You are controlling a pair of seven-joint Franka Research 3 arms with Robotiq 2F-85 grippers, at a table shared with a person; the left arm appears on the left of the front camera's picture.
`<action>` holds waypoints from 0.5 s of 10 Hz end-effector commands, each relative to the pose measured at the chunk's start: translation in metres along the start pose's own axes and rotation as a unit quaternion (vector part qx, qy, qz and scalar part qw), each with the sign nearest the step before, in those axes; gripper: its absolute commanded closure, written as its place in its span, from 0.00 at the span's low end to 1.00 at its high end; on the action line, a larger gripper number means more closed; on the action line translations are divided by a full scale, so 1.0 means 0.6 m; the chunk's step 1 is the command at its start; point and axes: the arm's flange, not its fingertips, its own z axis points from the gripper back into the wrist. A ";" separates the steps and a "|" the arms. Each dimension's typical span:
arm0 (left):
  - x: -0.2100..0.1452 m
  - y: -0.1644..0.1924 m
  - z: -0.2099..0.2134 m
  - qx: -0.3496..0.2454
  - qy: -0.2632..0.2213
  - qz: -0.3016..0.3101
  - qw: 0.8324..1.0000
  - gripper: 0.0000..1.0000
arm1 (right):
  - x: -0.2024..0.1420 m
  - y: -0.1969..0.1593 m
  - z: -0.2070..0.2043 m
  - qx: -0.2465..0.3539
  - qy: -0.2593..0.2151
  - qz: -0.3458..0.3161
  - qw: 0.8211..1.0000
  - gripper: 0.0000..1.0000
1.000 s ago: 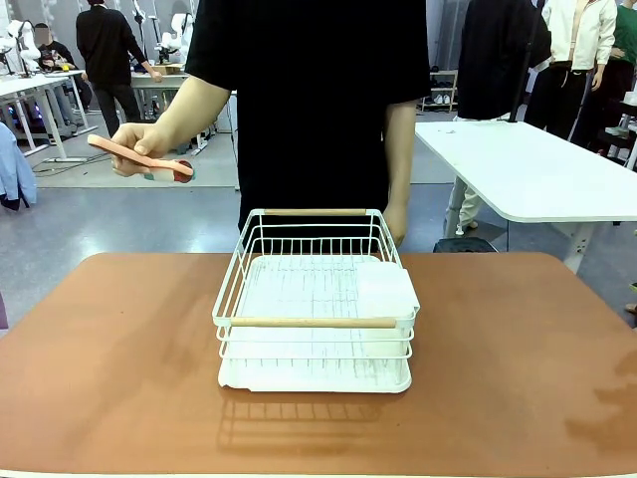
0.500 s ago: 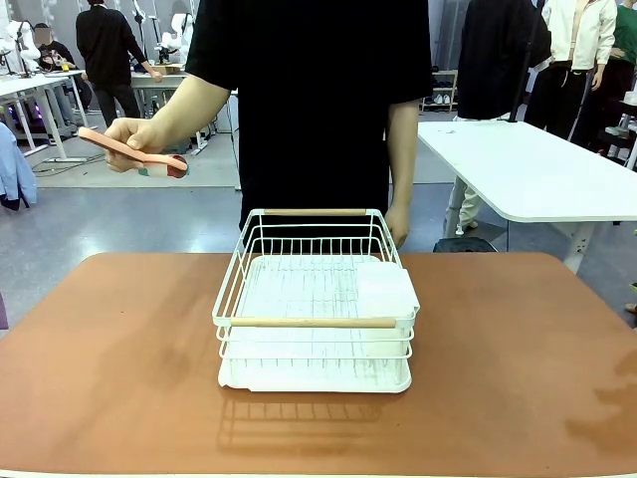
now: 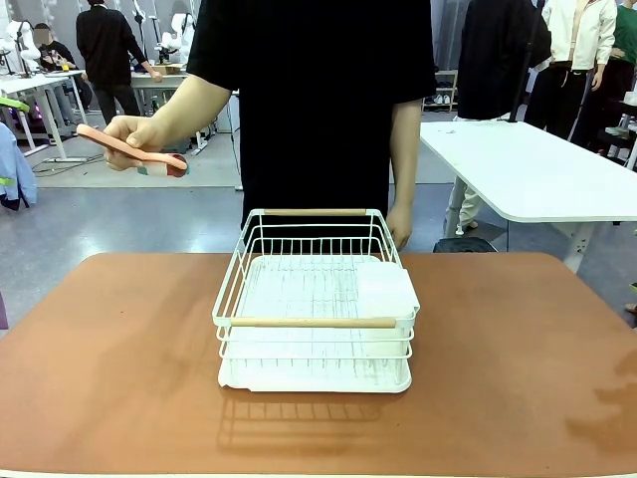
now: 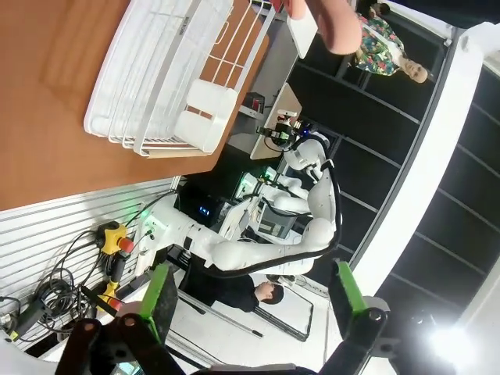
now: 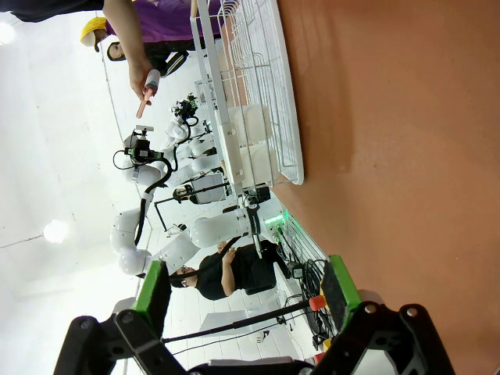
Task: Clean the table.
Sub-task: Pick up the Lint Roller when the human hands it over.
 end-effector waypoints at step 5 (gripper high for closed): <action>-0.014 -0.058 -0.018 0.033 -0.122 -0.021 0.992 0.00 | 0.001 0.003 -0.001 -0.003 0.000 0.001 1.000 0.00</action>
